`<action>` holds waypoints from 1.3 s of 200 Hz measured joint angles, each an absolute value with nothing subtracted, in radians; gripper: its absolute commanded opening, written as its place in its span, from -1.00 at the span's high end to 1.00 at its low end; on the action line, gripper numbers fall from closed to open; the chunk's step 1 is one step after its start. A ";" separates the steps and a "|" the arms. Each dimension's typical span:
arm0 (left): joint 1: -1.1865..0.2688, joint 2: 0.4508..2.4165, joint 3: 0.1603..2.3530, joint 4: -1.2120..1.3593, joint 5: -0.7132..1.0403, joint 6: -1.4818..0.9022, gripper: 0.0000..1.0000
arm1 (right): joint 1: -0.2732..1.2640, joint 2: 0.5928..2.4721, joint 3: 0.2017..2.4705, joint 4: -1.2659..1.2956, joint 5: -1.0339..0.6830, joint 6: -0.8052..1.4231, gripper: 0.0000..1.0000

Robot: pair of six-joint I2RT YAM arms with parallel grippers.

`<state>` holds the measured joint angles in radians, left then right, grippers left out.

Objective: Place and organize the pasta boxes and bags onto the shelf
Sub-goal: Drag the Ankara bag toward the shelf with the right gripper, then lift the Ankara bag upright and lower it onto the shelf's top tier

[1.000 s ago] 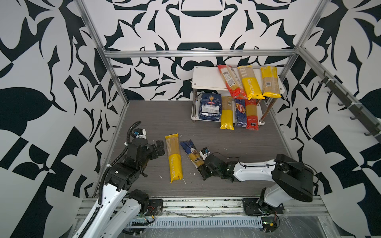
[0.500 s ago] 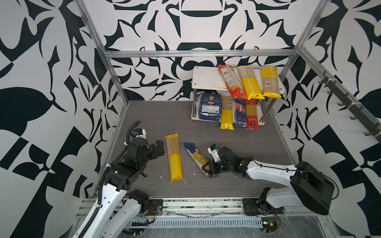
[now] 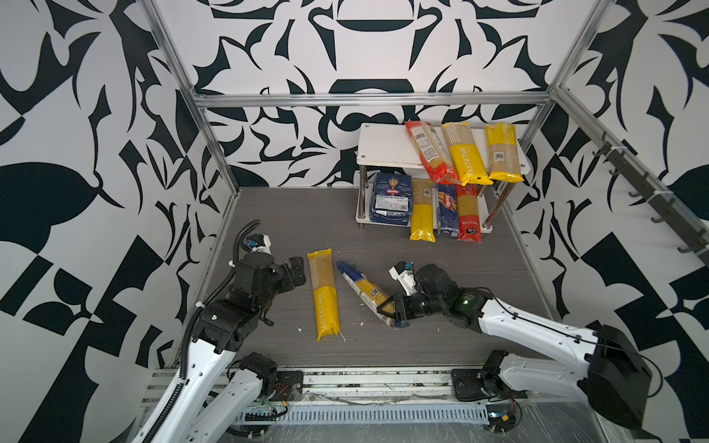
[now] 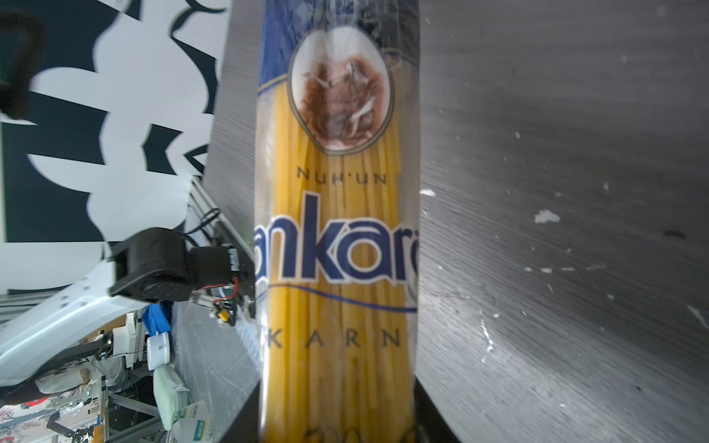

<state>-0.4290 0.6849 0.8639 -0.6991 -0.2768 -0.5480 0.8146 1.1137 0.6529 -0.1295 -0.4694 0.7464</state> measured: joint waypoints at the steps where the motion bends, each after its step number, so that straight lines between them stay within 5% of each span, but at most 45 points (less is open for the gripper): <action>1: -0.429 0.685 0.864 -0.699 -0.277 -0.548 -0.99 | 0.815 1.113 0.655 -0.131 -0.469 0.745 1.00; 145: -0.429 0.755 0.942 -0.673 -0.292 -0.484 -0.98 | 0.785 1.071 1.228 -0.564 -0.433 0.554 1.00; 260: -0.429 0.823 0.965 -0.629 -0.288 -0.434 -0.99 | 0.576 1.478 1.897 -0.784 -0.304 0.332 1.00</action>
<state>-0.4290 0.8227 0.9653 -0.6289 -0.2882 -0.4343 0.5762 1.4776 1.8965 -0.7837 -0.3038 0.3317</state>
